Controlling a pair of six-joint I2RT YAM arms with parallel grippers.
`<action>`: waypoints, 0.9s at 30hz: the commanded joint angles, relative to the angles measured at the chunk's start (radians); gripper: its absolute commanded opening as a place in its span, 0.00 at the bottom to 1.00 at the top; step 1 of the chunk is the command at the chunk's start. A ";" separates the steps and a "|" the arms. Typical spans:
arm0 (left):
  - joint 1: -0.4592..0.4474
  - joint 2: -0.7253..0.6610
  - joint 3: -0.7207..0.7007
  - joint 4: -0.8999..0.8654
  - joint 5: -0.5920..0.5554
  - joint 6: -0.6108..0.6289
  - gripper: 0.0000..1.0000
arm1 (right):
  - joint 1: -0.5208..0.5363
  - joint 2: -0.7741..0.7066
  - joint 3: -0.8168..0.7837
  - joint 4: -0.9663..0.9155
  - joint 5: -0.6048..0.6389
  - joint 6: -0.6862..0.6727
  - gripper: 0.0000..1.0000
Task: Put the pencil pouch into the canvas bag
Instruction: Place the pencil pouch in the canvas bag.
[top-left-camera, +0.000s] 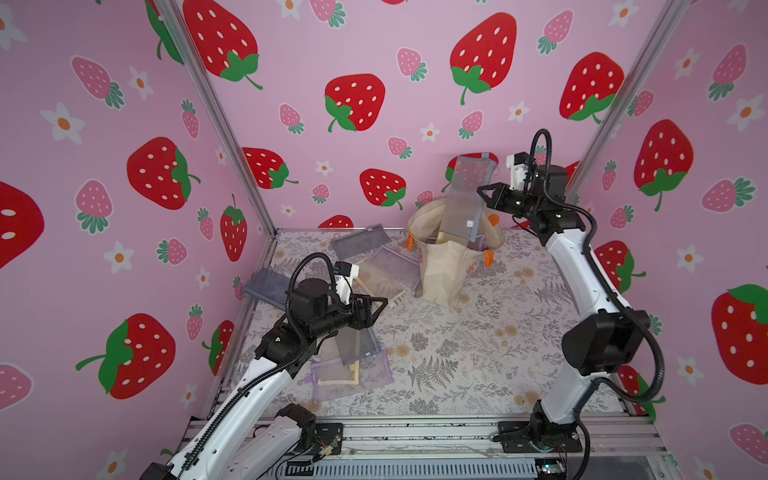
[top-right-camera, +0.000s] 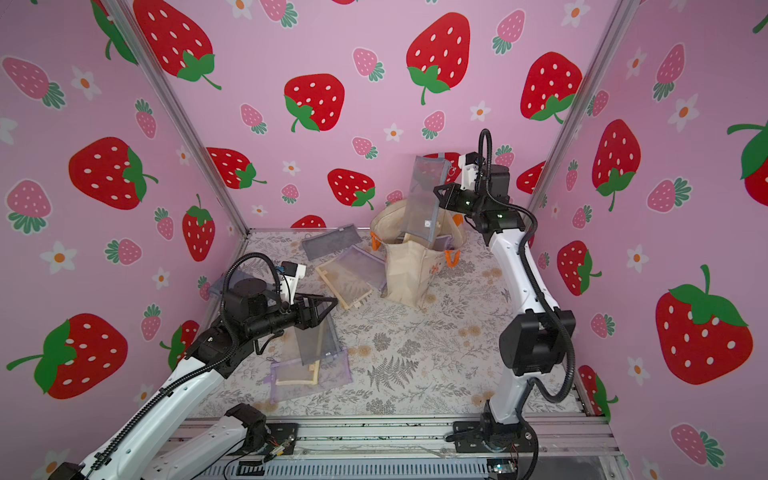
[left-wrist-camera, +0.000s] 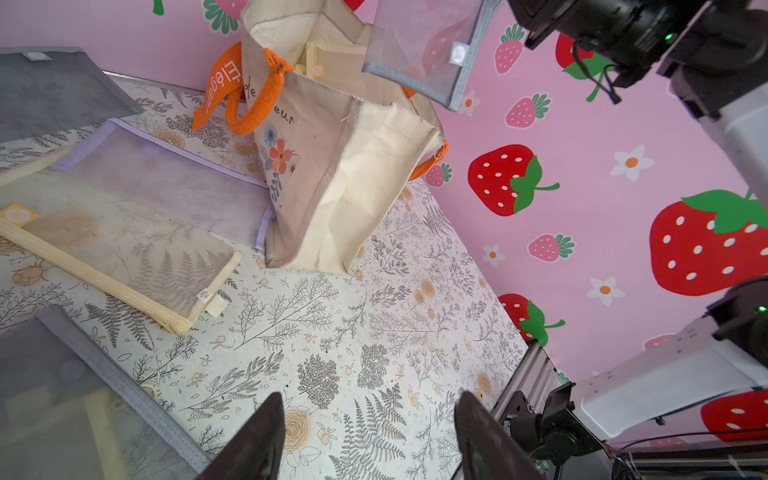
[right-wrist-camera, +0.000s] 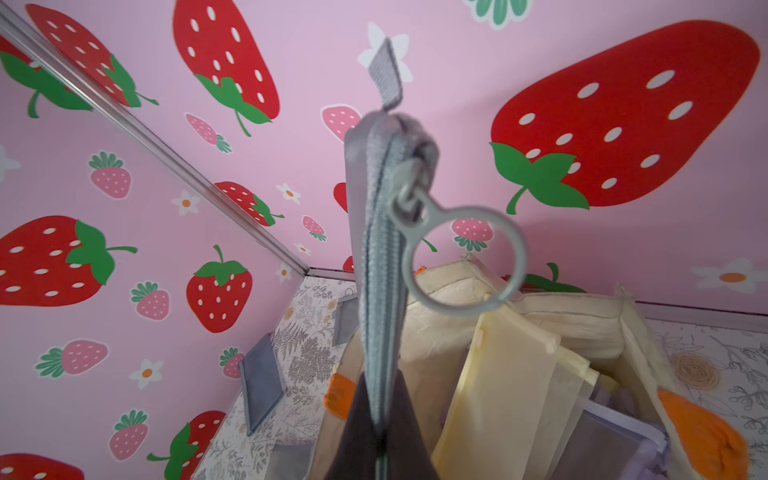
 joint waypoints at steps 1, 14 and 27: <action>-0.003 -0.014 -0.008 0.011 -0.002 0.002 0.67 | -0.006 0.078 0.074 -0.057 0.019 -0.023 0.00; -0.002 0.033 -0.004 0.039 0.006 0.008 0.67 | 0.033 0.062 -0.197 0.035 0.001 -0.023 0.00; -0.001 0.025 -0.012 0.015 -0.026 0.010 0.67 | 0.055 -0.008 -0.281 -0.027 0.117 -0.087 0.23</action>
